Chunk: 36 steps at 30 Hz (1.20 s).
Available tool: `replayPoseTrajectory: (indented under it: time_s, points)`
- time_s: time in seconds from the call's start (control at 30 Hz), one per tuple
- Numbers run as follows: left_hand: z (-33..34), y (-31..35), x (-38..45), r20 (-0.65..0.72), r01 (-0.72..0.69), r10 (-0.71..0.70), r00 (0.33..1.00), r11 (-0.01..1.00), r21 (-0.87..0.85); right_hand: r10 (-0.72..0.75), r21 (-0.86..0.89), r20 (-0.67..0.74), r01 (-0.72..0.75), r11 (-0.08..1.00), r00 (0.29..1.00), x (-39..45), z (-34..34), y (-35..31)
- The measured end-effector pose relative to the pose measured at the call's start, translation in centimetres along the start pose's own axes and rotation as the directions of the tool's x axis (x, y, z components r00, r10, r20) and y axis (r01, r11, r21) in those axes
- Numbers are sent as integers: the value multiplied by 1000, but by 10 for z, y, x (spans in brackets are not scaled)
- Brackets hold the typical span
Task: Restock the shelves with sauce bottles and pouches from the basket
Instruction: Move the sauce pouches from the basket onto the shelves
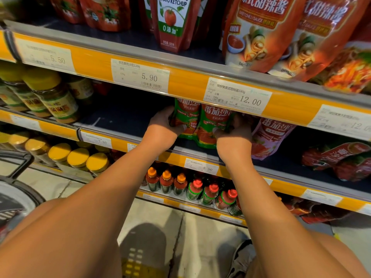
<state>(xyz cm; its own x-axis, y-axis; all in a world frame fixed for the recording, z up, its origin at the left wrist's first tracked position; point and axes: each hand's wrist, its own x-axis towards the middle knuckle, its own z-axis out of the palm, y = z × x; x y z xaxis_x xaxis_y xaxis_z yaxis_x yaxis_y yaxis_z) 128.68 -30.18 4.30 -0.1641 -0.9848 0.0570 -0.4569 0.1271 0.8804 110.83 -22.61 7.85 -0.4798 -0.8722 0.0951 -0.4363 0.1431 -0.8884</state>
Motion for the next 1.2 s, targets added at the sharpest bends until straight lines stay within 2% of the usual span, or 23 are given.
replayPoseTrajectory:
  time_s: [0.1,0.2,0.33,0.43,0.63,0.7,0.8,0.9,1.07,1.2]
  points:
    - [-1,0,-4,-4,2,-2,1000,1000,-2,43,-87,-32,-46,995,999,-8,-1,2]
    - [-6,3,-9,-17,24,-25,1000,999,-29,134,-72,-80,-139,988,988,-21,-2,2]
    - [-20,7,-19,-41,3,-4,999,999,-46,-27,-118,-102,15,993,994,-25,-4,-6]
    - [-39,10,-27,-68,19,-22,997,999,-37,31,-43,-142,-37,998,989,-33,-6,-7]
    - [-91,13,-49,-61,48,-46,997,998,29,46,-51,-210,-58,997,977,-58,-5,-13]
    - [-112,18,-61,-49,32,-30,998,998,58,41,-38,-163,-48,998,986,-70,-3,-17]
    - [-150,28,-83,-71,-4,7,997,999,46,-75,4,-53,76,997,996,-88,5,-29]
    - [-196,28,-118,-77,-29,31,997,999,26,-179,32,141,176,984,974,-108,23,-48]
    - [-268,-1,-195,-105,-47,52,993,998,47,-276,47,418,283,958,866,-150,64,-89]
    - [-313,-46,-258,-205,44,-26,979,996,83,-307,32,587,358,933,749,-187,107,-131]
